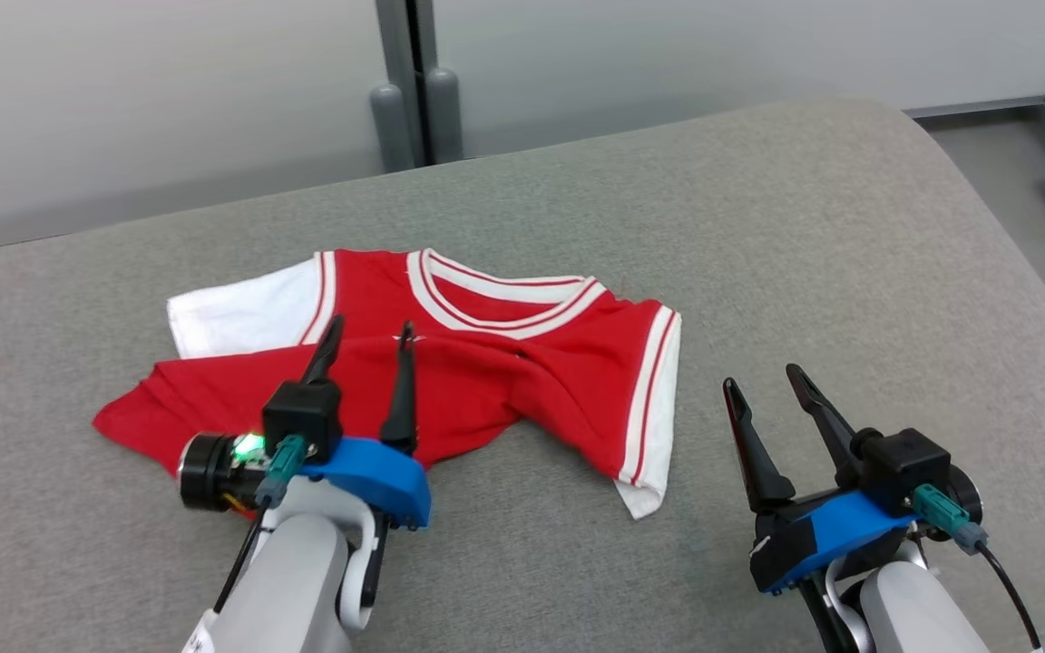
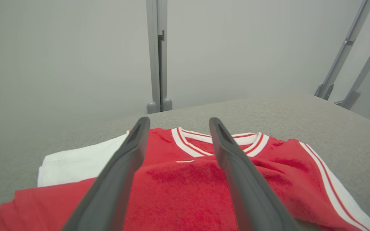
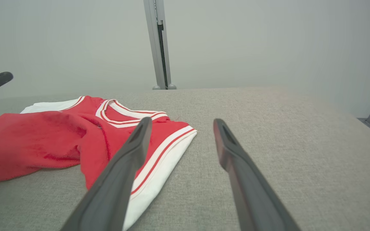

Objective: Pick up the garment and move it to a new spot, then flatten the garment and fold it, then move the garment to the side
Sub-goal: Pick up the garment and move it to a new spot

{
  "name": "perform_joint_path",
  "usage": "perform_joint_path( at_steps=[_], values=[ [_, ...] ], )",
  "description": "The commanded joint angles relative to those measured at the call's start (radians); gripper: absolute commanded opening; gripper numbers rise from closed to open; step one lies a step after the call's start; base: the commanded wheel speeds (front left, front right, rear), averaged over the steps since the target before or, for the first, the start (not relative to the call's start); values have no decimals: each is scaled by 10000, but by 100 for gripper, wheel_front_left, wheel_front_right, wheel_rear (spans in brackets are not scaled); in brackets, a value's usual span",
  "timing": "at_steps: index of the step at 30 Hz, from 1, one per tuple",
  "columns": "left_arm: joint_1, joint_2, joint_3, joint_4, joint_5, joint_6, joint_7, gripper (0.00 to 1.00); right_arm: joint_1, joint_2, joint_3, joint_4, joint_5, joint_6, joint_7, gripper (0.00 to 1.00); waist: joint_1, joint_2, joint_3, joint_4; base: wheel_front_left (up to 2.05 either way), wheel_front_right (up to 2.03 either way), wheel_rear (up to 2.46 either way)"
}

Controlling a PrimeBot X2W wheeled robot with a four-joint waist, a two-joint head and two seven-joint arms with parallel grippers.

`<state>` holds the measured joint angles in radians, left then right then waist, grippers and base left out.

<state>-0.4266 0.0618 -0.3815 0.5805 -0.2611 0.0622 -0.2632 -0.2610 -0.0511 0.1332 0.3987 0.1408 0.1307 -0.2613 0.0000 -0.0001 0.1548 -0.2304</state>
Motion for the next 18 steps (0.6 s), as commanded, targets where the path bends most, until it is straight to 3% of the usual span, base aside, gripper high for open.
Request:
perform_joint_path(
  at_steps=[1, 8, 18],
  values=[
    [113, 46, 84, -31, 62, 34, -24, 100, 91, -17, -4, -42, -87, 1, -57, 100, 0, 1, 10, 77, 0, 0, 0],
    [1945, 200, 1578, -676, 386, 308, -24, 100, 426, -34, -197, 117, -233, 1, -57, 100, 0, 1, -722, 878, 0, 0, 0],
    [3585, -19, 2830, -1263, 754, 107, -25, 100, 1021, -46, -898, 143, -305, 1, -55, 100, 0, 1, -1356, 1745, 0, 0, 0]
  ],
)
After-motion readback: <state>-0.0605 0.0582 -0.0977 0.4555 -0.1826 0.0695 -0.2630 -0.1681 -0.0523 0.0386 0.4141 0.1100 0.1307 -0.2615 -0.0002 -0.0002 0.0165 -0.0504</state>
